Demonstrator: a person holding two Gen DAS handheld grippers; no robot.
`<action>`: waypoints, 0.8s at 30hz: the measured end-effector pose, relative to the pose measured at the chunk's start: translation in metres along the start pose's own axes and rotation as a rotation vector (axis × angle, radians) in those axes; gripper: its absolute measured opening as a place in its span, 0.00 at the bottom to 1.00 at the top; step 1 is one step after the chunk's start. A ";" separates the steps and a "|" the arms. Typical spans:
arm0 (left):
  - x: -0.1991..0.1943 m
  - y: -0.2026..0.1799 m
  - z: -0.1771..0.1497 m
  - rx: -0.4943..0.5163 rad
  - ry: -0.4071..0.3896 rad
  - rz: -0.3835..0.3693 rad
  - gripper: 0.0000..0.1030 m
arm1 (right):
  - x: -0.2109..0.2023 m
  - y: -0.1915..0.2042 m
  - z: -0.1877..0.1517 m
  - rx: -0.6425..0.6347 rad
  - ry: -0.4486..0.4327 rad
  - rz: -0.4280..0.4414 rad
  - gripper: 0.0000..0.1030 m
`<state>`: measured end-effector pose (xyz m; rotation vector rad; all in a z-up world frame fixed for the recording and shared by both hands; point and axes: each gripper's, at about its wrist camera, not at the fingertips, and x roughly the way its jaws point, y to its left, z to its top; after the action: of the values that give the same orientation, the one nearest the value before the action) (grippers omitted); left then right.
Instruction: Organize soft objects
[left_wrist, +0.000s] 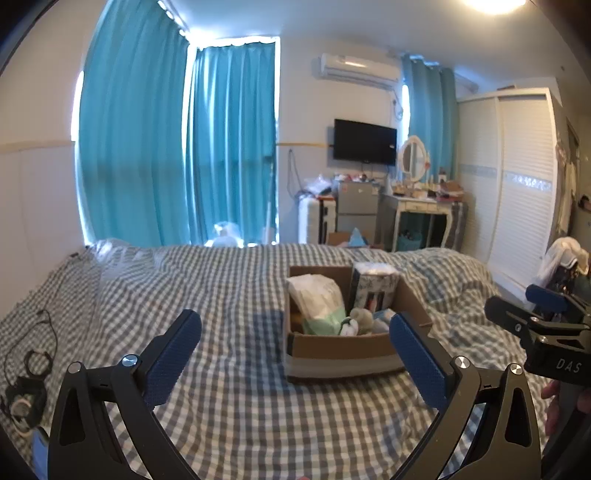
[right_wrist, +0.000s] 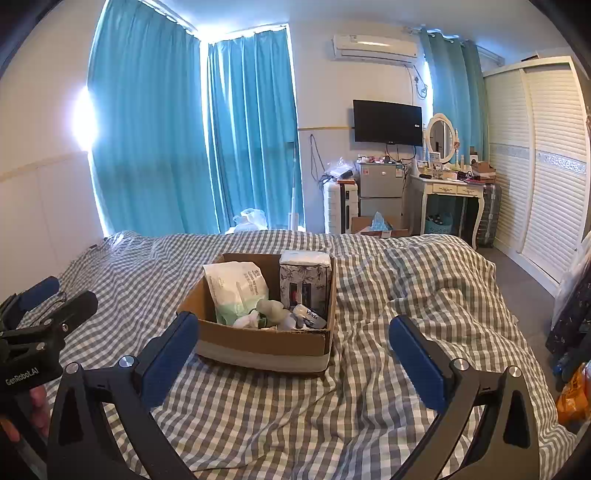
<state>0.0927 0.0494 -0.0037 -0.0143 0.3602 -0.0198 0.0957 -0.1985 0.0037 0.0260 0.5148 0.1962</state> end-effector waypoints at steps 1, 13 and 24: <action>0.000 -0.001 0.000 0.004 0.001 0.000 1.00 | 0.000 0.001 0.000 -0.001 0.001 0.000 1.00; -0.001 -0.001 0.000 0.000 0.010 -0.006 1.00 | 0.001 0.002 0.000 0.003 0.003 -0.005 1.00; -0.001 -0.002 -0.002 0.002 0.012 0.004 1.00 | 0.001 0.002 0.000 0.003 0.008 -0.007 1.00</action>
<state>0.0909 0.0472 -0.0046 -0.0112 0.3723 -0.0158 0.0959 -0.1960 0.0034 0.0263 0.5235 0.1885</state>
